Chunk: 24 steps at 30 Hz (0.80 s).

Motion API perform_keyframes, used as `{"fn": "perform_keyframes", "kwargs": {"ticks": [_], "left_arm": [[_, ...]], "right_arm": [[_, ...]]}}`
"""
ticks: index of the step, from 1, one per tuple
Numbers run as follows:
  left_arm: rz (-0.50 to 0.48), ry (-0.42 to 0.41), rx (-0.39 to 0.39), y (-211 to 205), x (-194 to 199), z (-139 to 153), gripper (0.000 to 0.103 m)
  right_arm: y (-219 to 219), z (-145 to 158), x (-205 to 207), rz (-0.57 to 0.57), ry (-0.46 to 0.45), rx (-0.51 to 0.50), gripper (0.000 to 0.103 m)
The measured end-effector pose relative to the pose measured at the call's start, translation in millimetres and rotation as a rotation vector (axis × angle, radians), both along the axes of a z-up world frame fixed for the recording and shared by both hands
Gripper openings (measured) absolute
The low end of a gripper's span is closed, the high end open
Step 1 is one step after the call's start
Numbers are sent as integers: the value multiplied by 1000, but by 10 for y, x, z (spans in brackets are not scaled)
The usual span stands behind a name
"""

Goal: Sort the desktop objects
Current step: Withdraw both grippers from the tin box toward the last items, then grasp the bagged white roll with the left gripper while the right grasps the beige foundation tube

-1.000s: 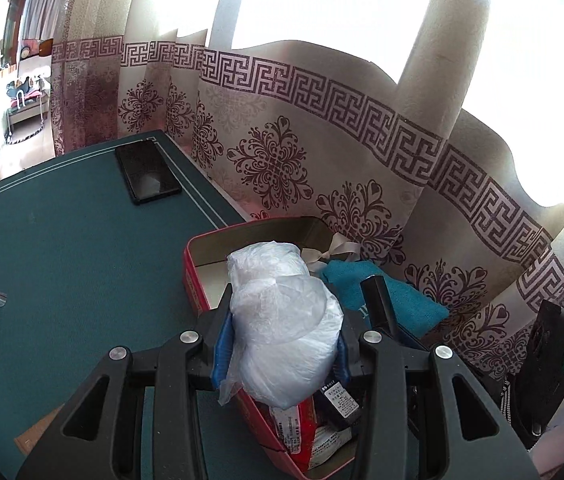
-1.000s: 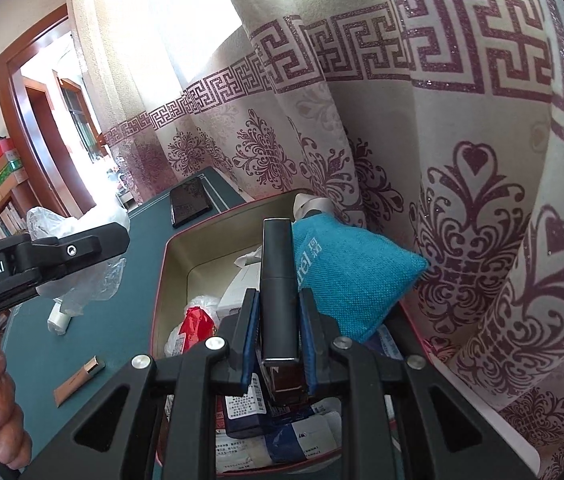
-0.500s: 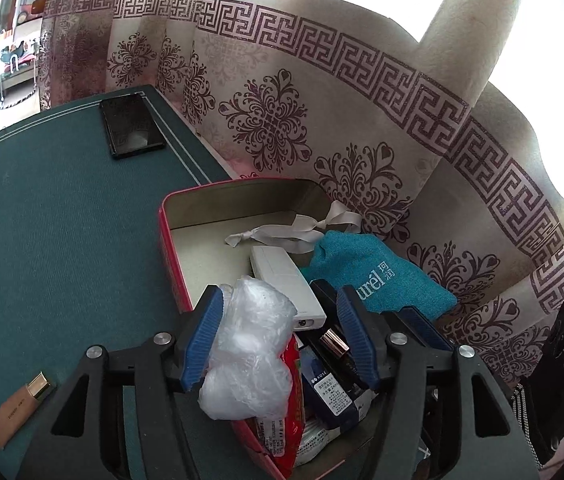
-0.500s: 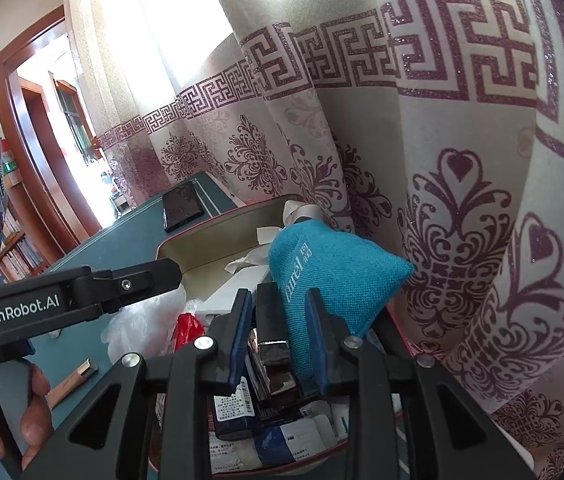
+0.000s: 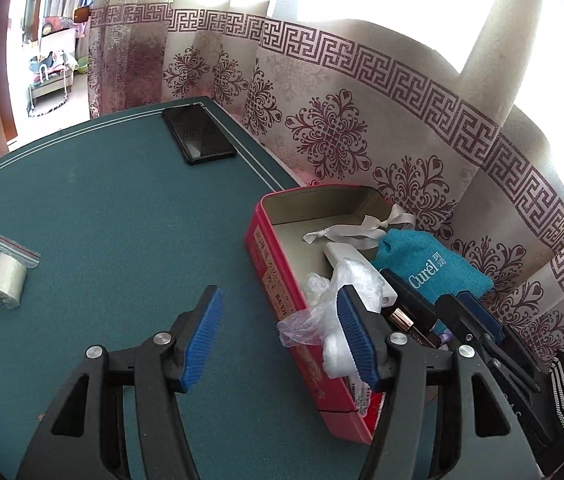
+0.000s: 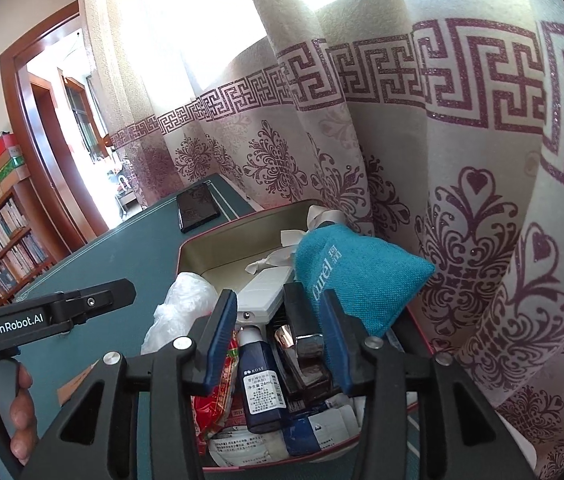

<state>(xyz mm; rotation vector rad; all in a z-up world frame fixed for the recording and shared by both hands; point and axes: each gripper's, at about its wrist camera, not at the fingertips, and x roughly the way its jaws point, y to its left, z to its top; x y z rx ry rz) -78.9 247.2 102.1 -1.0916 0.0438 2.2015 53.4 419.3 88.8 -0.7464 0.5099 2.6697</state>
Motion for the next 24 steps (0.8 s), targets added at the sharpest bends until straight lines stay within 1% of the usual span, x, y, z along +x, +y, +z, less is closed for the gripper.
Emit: {"fn": "perform_keyframes", "kwargs": {"ticks": [5, 11, 14, 16, 20, 24], "left_arm": [[78, 2, -27, -431, -121, -39, 63], [240, -23, -28, -1046, -353, -153, 63], [327, -18, -52, -1287, -469, -189, 63], [360, -18, -53, -1422, -555, -198, 63], [407, -33, -52, -1669, -734, -258, 63], [450, -59, -78, -1828, -926, -392, 63]], "right_arm": [[-255, 45, -81, 61, -2, 21, 52], [-625, 76, -154, 153, -4, 45, 57], [-838, 75, -170, 209, -11, 46, 60], [-1000, 65, -182, 259, -20, 54, 61], [-1295, 21, -212, 350, -37, 75, 68], [-1447, -86, -298, 409, -76, 53, 69]]}}
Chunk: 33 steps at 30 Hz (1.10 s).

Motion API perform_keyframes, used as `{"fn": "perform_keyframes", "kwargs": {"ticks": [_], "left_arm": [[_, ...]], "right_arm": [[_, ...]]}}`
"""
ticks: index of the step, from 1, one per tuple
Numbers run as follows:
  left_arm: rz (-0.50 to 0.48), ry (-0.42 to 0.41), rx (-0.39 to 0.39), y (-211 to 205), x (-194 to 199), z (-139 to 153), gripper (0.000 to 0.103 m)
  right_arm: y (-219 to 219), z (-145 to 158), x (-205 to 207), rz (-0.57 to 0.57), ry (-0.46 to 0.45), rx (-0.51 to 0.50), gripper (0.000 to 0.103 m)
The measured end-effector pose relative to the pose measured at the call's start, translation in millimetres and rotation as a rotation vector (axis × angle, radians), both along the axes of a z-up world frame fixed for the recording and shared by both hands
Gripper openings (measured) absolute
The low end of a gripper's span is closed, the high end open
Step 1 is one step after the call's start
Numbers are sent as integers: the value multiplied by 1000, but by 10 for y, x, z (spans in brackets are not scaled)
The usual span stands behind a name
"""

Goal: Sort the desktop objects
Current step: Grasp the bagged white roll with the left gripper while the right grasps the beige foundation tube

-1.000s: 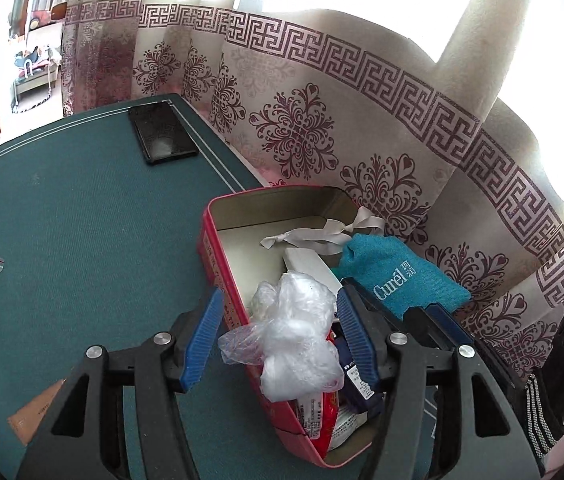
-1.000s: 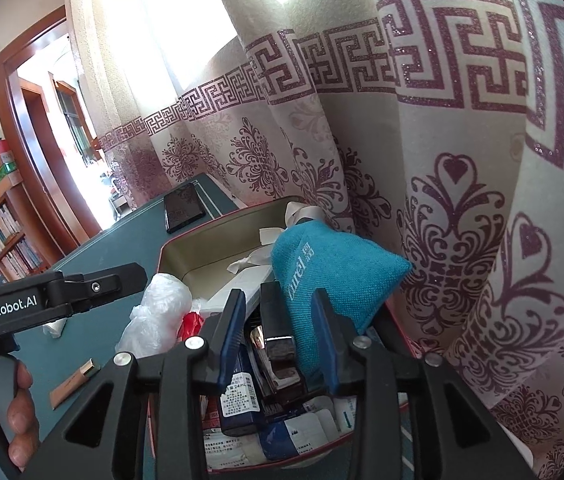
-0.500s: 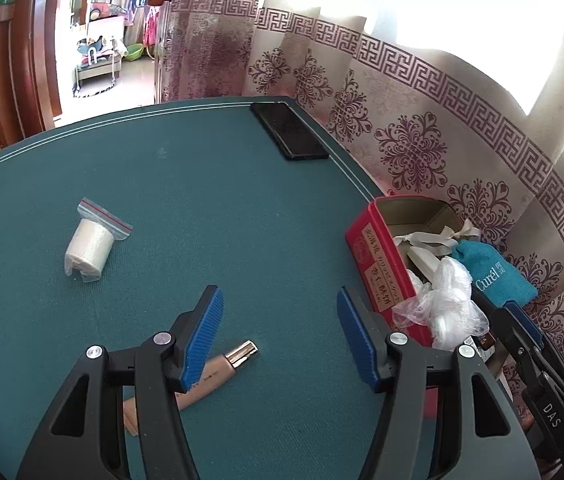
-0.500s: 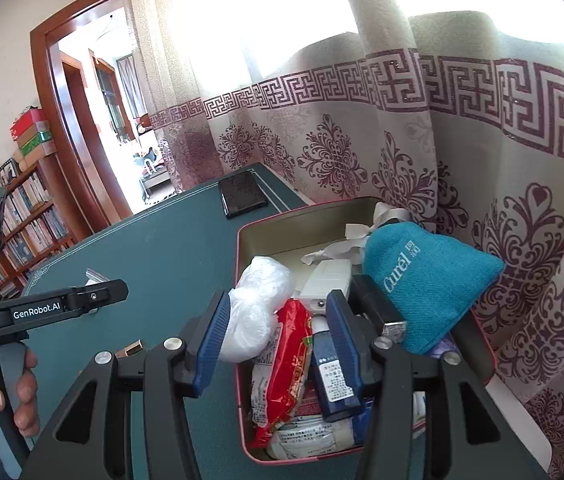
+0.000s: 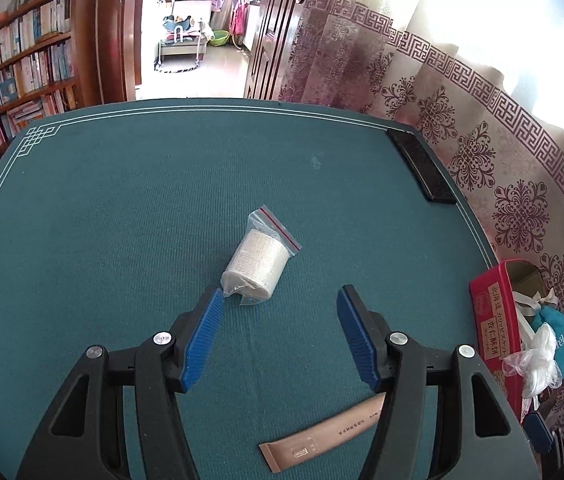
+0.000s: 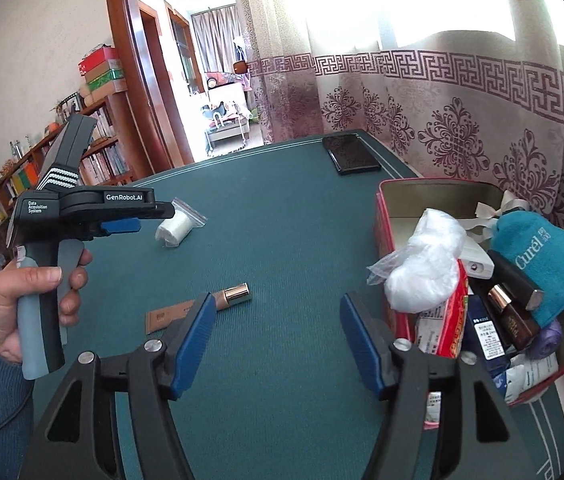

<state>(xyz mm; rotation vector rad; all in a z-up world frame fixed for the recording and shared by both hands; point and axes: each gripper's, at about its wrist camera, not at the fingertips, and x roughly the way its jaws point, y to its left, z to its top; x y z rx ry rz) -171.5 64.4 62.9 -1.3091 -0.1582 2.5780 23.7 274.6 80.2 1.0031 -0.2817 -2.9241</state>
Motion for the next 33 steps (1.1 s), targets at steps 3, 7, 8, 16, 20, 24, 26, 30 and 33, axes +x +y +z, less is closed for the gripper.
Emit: {"fn": "perform_keyframes", "kwargs": {"ticks": [3, 7, 8, 16, 20, 24, 26, 30, 33], "left_arm": [[10, -33, -21, -39, -130, -134, 63], [11, -49, -44, -2, -281, -244, 63], [10, -50, -47, 13, -311, -261, 63], [-24, -11, -6, 92, -409, -396, 63], [-42, 20, -43, 97, -366, -365, 44], [-10, 22, 4, -4, -306, -256, 44], [0, 43, 13, -51, -257, -185, 44], [17, 73, 24, -96, -225, -60, 44], [21, 68, 35, -119, -223, -34, 44]], "right_arm": [[-53, -91, -67, 25, -41, -27, 69], [-122, -170, -118, 51, -77, -37, 69], [-136, -189, -134, 56, -85, -39, 69], [-205, -378, -334, 87, -177, -104, 69], [-260, -432, -427, 102, -208, -151, 69], [-301, -480, -563, 125, -247, -217, 69], [-349, -490, -637, 134, -259, -229, 69], [-454, -515, -779, 149, -275, -236, 69], [-504, -576, -899, 143, -301, -245, 69]]}}
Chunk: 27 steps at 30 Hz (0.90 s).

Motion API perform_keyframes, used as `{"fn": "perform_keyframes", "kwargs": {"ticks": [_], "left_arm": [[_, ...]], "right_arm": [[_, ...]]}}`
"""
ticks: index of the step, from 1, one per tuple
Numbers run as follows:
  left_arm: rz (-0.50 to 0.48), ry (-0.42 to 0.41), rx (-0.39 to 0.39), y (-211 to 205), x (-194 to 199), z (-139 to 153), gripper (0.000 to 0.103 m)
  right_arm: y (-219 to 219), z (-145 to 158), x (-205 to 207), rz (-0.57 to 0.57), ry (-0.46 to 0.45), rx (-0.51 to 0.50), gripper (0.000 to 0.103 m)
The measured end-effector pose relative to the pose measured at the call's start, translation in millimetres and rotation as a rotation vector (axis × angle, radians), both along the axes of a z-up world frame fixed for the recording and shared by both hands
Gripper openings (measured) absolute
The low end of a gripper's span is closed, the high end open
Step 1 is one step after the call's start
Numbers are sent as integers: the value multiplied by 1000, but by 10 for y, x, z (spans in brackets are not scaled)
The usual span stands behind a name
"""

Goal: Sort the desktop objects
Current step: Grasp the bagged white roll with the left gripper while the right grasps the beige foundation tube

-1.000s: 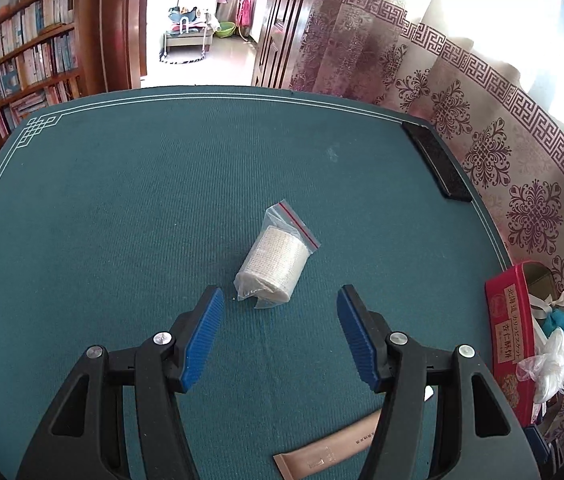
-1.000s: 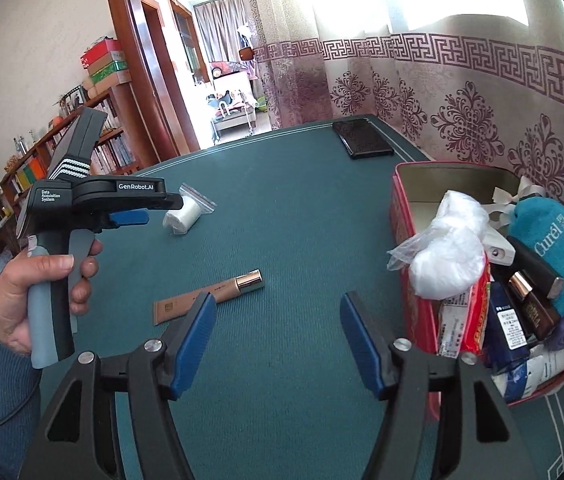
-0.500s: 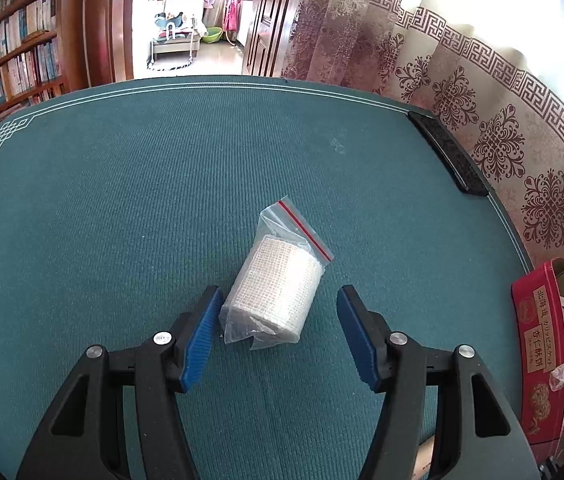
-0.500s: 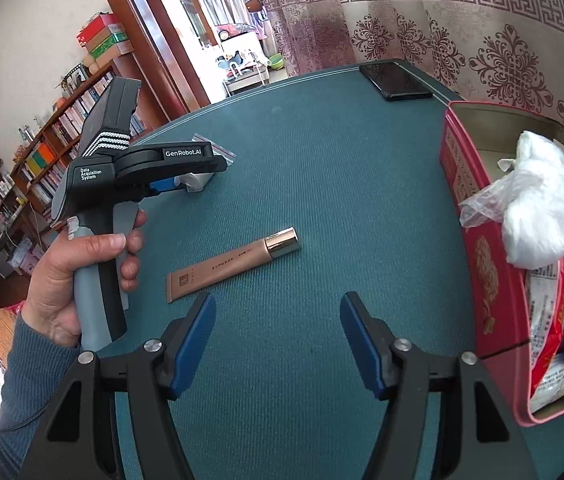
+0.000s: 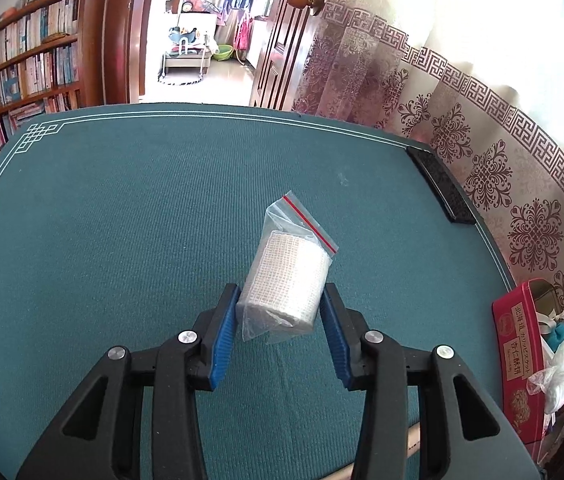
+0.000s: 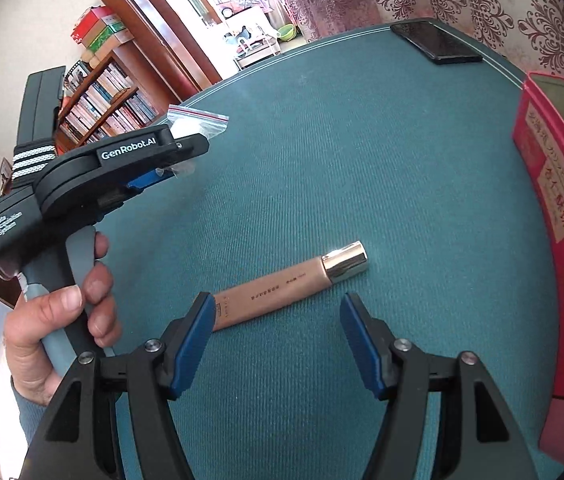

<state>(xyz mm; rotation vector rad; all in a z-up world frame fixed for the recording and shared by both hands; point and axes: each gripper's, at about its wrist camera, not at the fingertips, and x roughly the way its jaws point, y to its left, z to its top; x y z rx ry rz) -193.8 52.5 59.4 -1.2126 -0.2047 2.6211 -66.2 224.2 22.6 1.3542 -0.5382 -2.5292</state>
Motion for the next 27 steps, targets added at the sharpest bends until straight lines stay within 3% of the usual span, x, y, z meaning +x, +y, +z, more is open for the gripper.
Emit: {"fn": "perform_keyframes", "kwargs": {"ticks": [7, 11, 12, 17, 20, 27], "left_arm": [[6, -12, -2, 1, 1, -20, 44], [10, -5, -6, -16, 19, -11, 44], [11, -8, -3, -23, 17, -15, 44], [9, -19, 5, -22, 34, -40, 44], [-11, -17, 12, 32, 72, -29, 44], [-81, 8, 33, 225, 216, 58, 44]], "right_arm": [[-117, -26, -238, -15, -1, 40, 69], [-278, -3, -350, -5, 33, 172, 68], [-325, 3, -353, -1, 42, 221, 66], [-406, -23, -261, -2, 87, 403, 32], [-330, -15, -250, -13, 86, 380, 22], [-248, 75, -170, -38, 105, 320, 22]]}}
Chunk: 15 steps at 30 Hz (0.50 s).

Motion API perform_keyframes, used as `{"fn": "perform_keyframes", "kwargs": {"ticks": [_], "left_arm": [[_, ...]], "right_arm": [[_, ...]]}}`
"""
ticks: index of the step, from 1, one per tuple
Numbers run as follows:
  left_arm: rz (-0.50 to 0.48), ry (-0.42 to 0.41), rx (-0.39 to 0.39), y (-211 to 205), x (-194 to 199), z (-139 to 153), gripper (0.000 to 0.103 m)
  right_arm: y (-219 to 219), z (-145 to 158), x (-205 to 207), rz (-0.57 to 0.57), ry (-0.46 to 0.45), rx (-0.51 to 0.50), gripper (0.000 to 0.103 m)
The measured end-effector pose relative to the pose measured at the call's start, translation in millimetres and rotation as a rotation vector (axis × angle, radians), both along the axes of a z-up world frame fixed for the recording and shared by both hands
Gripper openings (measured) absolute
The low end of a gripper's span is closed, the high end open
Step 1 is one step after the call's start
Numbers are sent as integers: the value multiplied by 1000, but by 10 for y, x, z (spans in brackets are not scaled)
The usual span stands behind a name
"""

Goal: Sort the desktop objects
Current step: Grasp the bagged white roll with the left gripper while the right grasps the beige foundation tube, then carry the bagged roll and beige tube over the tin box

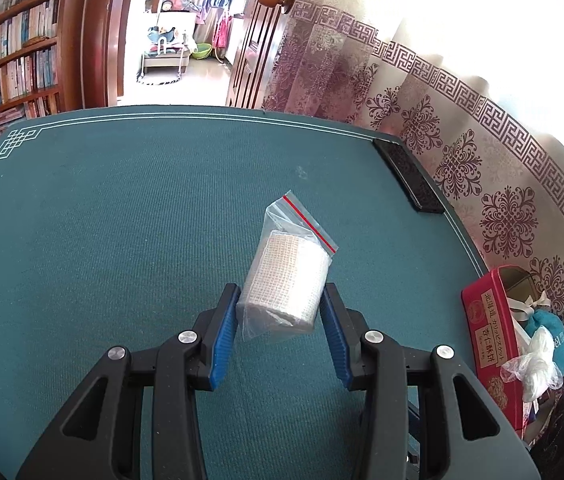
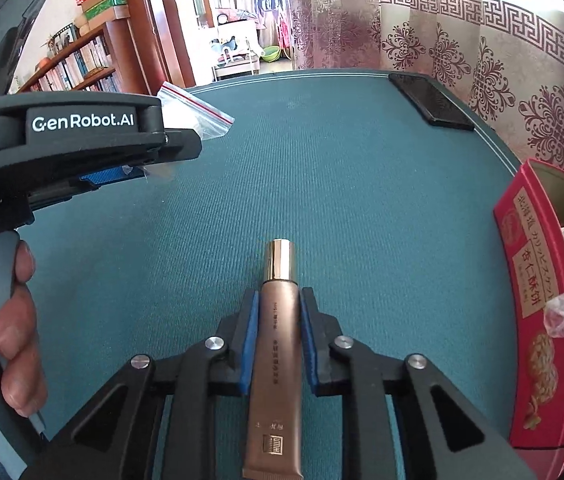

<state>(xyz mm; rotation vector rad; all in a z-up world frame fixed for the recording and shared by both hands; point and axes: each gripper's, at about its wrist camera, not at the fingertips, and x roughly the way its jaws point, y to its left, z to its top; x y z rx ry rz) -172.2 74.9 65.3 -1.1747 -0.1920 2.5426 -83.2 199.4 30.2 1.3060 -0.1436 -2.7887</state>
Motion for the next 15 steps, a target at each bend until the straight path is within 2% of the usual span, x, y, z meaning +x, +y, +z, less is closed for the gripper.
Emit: {"fn": "perform_keyframes", "kwargs": {"ticks": [15], "left_arm": [[-187, 44, 23, 570, 437, 161, 44]], "right_arm": [[591, 600, 532, -136, 162, -35, 22]]}}
